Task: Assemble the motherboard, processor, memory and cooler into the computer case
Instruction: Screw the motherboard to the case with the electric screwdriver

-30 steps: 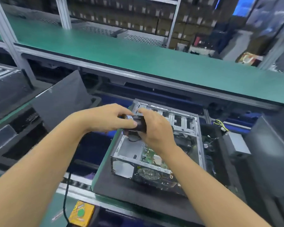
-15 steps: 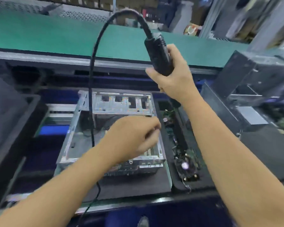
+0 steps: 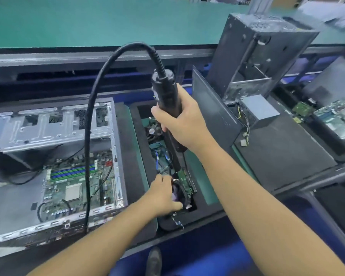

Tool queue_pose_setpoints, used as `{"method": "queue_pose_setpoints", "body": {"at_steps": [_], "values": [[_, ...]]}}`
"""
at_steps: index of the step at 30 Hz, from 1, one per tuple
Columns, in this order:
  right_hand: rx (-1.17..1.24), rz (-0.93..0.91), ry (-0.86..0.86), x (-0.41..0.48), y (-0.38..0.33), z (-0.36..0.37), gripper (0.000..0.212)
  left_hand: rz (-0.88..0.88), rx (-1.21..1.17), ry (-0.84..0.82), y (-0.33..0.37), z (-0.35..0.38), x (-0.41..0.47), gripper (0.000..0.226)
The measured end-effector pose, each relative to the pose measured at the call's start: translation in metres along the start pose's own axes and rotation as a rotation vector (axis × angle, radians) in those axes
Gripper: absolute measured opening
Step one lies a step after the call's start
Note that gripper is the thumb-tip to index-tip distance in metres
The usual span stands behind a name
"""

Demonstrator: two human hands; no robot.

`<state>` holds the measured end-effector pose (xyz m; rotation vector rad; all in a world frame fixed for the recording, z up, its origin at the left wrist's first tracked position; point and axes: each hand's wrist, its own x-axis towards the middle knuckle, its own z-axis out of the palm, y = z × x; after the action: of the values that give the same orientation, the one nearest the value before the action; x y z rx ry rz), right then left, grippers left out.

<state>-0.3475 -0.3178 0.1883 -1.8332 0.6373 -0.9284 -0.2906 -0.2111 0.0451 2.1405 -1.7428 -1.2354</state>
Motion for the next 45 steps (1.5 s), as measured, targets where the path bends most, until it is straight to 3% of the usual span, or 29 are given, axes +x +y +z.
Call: {"method": "queue_pose_setpoints", "body": {"at_steps": [2,4,7,11,17,25,31,39,45], "values": [[0.028,0.01,0.033,0.002,0.009,-0.008,0.016,-0.065,0.152,-0.062,0.003,0.029,0.014,0.123],[0.039,0.014,0.046,0.004,0.017,-0.014,0.018,-0.083,0.285,0.001,-0.002,0.05,0.026,0.132],[0.044,0.017,0.053,0.006,0.025,-0.021,0.021,-0.05,0.385,0.2,-0.014,0.064,0.038,0.108],[0.055,0.025,0.07,0.009,0.03,-0.029,0.023,0.002,0.414,0.255,-0.02,0.062,0.043,0.083],[0.075,0.026,0.07,0.023,0.029,-0.042,0.016,0.006,0.3,0.336,-0.008,0.037,0.046,0.084],[0.125,-0.003,0.139,0.054,0.02,-0.056,0.037,-0.014,0.19,0.531,0.028,-0.043,0.086,0.089],[0.123,-0.06,0.154,0.079,0.017,-0.072,0.031,-0.062,0.201,0.498,0.038,-0.083,0.159,0.085],[0.136,-0.043,0.179,0.097,0.038,-0.089,0.018,0.05,0.284,0.298,0.061,-0.062,0.241,0.062],[0.132,-0.04,0.2,0.104,0.054,-0.094,0.02,0.075,0.408,0.229,0.066,-0.044,0.275,0.081]]}}
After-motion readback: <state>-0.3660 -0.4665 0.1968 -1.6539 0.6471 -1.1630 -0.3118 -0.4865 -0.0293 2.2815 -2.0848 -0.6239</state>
